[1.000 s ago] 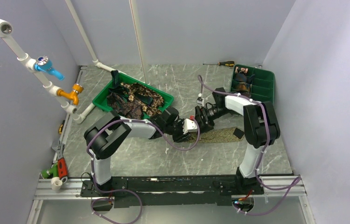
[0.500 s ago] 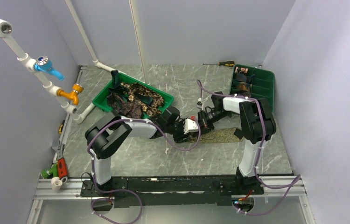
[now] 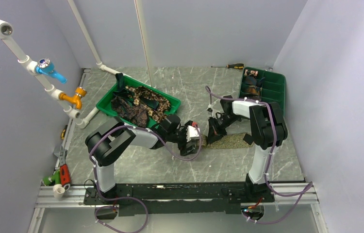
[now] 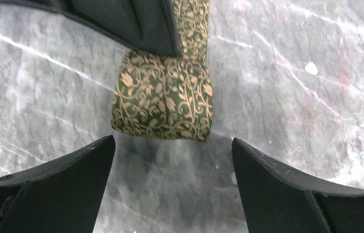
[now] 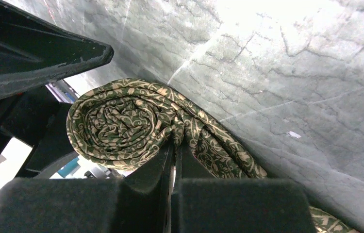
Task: Roll the ties
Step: Roll the tie at the center of the board.
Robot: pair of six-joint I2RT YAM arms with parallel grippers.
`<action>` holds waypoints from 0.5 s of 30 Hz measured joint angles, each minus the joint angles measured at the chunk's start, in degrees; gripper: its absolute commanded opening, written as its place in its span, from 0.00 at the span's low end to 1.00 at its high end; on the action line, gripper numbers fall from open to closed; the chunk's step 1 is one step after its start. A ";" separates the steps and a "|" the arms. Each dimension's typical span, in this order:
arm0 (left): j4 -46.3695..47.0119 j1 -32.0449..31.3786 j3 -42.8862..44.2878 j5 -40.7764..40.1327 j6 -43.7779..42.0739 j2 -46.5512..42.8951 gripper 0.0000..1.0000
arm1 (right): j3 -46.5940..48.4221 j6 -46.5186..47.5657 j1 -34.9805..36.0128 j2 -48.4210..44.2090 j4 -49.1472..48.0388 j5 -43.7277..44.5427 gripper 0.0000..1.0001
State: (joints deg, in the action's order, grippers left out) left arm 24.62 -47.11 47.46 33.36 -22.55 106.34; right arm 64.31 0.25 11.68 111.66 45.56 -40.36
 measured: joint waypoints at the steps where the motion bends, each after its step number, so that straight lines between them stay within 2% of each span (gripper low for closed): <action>1: 1.14 -0.02 0.02 0.39 0.17 0.20 0.94 | 0.13 -0.07 0.11 0.04 0.20 0.28 0.00; 5: 6.16 -0.22 0.68 1.29 0.81 1.86 0.90 | 1.16 -0.09 0.55 0.59 1.31 1.16 0.00; 15: 17.86 -1.55 4.37 4.24 -0.44 10.58 0.65 | 3.93 1.03 0.70 2.91 4.57 1.16 0.00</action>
State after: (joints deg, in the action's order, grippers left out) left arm 42.48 -48.66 51.83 37.60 -22.98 116.92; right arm 68.25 1.28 12.38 114.56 50.13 -39.20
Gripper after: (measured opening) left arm 0.719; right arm 0.015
